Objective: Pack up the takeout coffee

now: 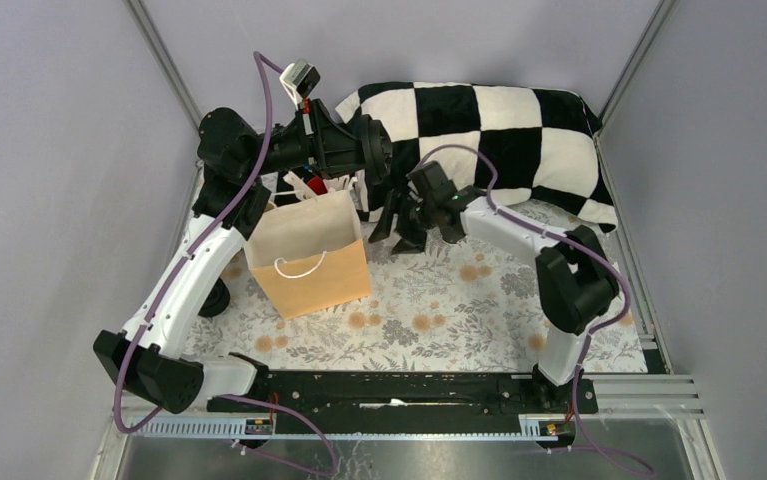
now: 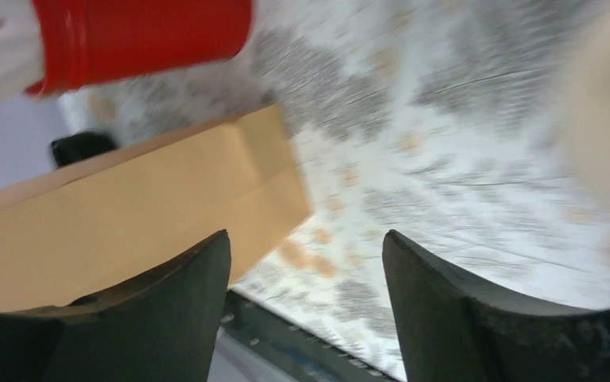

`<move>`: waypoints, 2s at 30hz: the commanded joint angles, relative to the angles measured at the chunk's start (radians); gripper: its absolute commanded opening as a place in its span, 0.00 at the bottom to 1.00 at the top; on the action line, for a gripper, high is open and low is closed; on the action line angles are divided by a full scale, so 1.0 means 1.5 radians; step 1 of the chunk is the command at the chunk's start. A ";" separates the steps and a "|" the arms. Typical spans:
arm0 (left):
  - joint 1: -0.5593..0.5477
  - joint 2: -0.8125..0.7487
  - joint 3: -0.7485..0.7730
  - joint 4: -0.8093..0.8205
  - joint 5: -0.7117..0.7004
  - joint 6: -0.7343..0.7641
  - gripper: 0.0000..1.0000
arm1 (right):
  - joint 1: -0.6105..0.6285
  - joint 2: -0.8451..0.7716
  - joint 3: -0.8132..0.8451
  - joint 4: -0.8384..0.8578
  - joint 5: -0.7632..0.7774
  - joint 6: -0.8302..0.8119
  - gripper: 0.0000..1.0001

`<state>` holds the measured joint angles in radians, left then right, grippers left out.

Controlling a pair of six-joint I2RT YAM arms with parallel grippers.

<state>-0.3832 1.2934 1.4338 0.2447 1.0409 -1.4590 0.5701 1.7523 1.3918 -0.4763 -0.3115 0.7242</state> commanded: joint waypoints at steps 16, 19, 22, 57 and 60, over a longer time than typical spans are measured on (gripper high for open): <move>-0.005 0.016 0.046 0.038 0.031 0.001 0.00 | -0.169 0.082 0.186 -0.247 0.327 -0.207 0.62; -0.005 0.011 0.040 0.018 0.024 0.013 0.00 | -0.169 0.078 0.162 -0.235 0.323 -0.204 0.57; -0.005 0.011 0.053 -0.044 0.009 0.051 0.00 | -0.168 0.069 0.135 -0.222 0.318 -0.211 0.51; -0.082 0.075 -0.008 0.096 -0.028 0.006 0.00 | 0.024 -0.215 0.025 -0.387 0.260 -0.182 0.62; -0.081 0.073 -0.020 0.167 -0.015 -0.018 0.00 | 0.009 -0.253 0.122 -0.385 0.147 -0.221 0.74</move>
<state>-0.5049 1.4132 1.4246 0.2672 0.9916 -1.4178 0.6010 1.4876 1.3823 -1.0050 0.0544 0.4633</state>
